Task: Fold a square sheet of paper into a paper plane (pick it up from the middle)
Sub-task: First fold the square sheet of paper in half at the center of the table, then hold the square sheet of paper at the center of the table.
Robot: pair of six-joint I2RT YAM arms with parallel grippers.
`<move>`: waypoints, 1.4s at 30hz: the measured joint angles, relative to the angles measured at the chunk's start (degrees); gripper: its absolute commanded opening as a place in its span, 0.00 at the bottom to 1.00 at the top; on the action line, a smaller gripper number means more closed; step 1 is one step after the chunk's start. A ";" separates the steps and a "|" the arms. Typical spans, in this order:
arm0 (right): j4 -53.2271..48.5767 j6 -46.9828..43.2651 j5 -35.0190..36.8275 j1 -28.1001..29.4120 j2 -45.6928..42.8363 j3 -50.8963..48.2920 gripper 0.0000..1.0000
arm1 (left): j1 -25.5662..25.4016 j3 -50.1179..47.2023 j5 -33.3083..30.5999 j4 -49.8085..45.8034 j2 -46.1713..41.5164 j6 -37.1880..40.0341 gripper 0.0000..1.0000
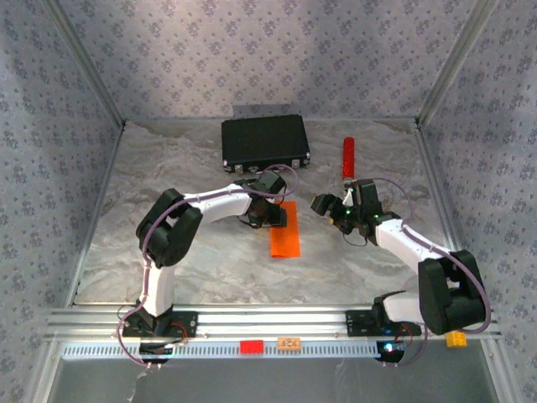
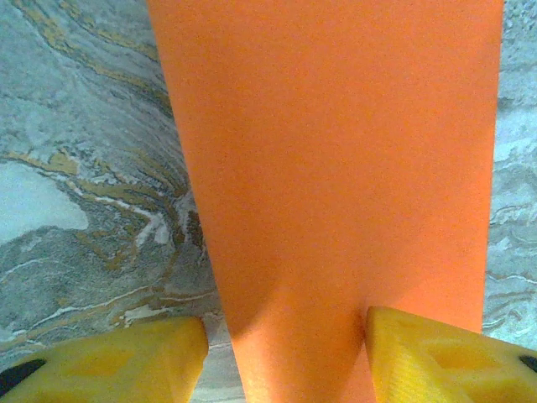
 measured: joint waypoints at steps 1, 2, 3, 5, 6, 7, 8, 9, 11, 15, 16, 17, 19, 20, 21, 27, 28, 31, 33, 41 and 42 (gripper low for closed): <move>0.42 0.13 -0.63 0.09 0.68 0.13 0.61 | 0.00 0.00 0.00 0.00 0.00 0.00 0.56; 1.09 -0.11 -1.68 0.26 1.70 0.39 0.53 | 0.00 0.00 0.00 0.00 0.00 0.00 0.56; 1.64 0.00 -2.45 0.42 2.64 0.61 0.46 | 0.00 0.00 0.00 0.00 0.00 0.00 0.56; 2.86 0.33 -3.91 0.85 4.52 0.94 0.33 | 0.00 0.00 0.00 0.00 0.00 0.00 0.56; 3.41 0.33 -4.81 1.11 5.60 1.16 0.28 | 0.00 0.00 0.00 0.00 0.00 0.00 0.56; 3.76 0.59 -5.35 1.42 6.51 1.40 0.22 | 0.00 0.02 0.00 0.00 0.02 0.00 0.56; 4.00 0.44 -6.10 1.77 7.65 1.77 0.16 | 0.02 0.00 -0.02 0.00 0.00 0.00 0.56; 4.13 0.50 -6.62 2.10 8.59 2.16 0.12 | 0.02 0.00 -0.09 0.00 0.02 0.00 0.56; 4.48 0.66 -7.74 2.78 10.49 3.06 0.07 | 0.00 0.00 -0.13 0.00 0.02 0.00 0.56; 4.52 0.33 -9.64 4.42 14.01 5.27 0.00 | 0.00 0.02 -0.13 0.00 0.02 0.00 0.56; 4.52 0.24 -9.92 4.90 14.93 5.95 0.00 | 0.00 0.00 -0.13 0.00 0.02 0.00 0.56; 4.50 0.17 -10.12 5.42 15.72 6.58 0.00 | 0.00 0.02 -0.13 0.00 0.02 0.00 0.56; 4.24 0.00 -10.47 6.51 17.07 7.69 0.00 | 0.00 0.02 -0.15 0.00 0.07 0.00 0.56; 3.96 -0.04 -10.62 6.91 17.59 8.17 0.00 | 0.00 0.09 -0.15 -0.04 0.11 0.00 0.56; 3.65 -0.20 -10.73 7.39 18.34 8.81 0.00 | 0.00 0.11 -0.15 -0.07 0.13 0.00 0.56; 2.54 -0.85 -10.73 8.92 21.09 10.36 0.00 | 0.00 0.22 -0.15 -0.20 0.17 0.00 0.56; 2.40 -0.87 -10.73 9.01 21.42 10.40 0.00 | 0.00 0.22 -0.15 -0.22 0.17 0.00 0.56; 2.08 -1.05 -10.73 9.03 22.40 10.47 0.00 | 0.00 0.22 -0.15 -0.22 0.17 0.00 0.55; 1.70 -1.22 -10.75 9.03 22.91 10.56 0.00 | 0.00 0.22 -0.15 -0.22 0.17 0.00 0.55; 0.66 -1.99 -11.37 9.33 23.47 11.58 0.00 | -0.04 0.44 -0.35 -0.48 0.28 0.00 0.55; 0.63 -2.14 -11.56 9.42 23.58 11.76 0.00 | -0.04 0.55 -0.35 -0.63 0.37 0.00 0.55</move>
